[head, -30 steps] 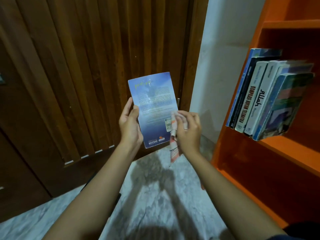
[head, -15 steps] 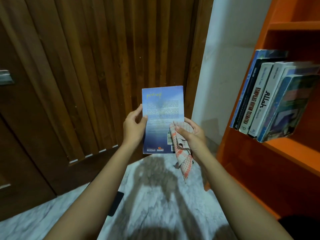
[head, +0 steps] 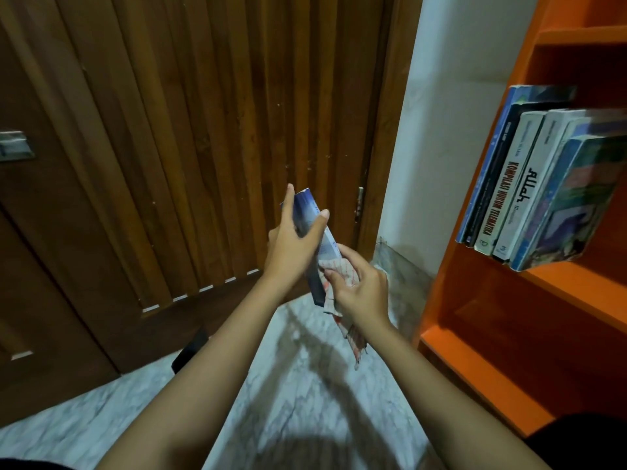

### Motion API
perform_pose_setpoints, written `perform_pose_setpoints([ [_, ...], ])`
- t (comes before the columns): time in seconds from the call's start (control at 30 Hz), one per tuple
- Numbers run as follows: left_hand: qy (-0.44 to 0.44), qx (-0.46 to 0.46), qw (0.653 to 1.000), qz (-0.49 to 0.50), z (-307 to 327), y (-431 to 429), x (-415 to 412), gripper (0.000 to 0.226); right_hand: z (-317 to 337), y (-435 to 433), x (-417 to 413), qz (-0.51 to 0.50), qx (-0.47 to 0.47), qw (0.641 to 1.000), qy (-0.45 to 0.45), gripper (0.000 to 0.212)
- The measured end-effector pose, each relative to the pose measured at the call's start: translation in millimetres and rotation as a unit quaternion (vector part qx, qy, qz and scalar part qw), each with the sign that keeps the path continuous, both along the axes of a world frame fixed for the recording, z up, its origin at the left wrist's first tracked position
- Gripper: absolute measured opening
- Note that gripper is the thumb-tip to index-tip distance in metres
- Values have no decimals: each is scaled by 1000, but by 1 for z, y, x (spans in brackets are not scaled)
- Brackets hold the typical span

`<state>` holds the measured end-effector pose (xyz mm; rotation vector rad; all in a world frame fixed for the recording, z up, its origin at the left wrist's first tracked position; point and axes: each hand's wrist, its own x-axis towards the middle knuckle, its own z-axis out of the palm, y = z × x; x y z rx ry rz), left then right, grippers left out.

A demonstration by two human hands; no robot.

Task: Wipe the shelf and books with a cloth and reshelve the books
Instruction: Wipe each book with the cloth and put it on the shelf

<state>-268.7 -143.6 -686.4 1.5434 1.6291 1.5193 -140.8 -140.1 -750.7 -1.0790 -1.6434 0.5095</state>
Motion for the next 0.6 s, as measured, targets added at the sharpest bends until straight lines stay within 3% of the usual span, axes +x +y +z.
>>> perform_pose_setpoints([
  [0.23, 9, 55, 998, 28, -2, 5, 1, 34, -5, -3, 4, 20, 28, 999, -6, 43],
  [0.47, 17, 104, 994, 38, 1, 6, 10, 37, 0, 1, 7, 23, 90, 995, -27, 41],
  [0.6, -51, 124, 988, 82, 3, 10, 9, 36, 2, 6, 7, 23, 113, 992, -41, 35],
])
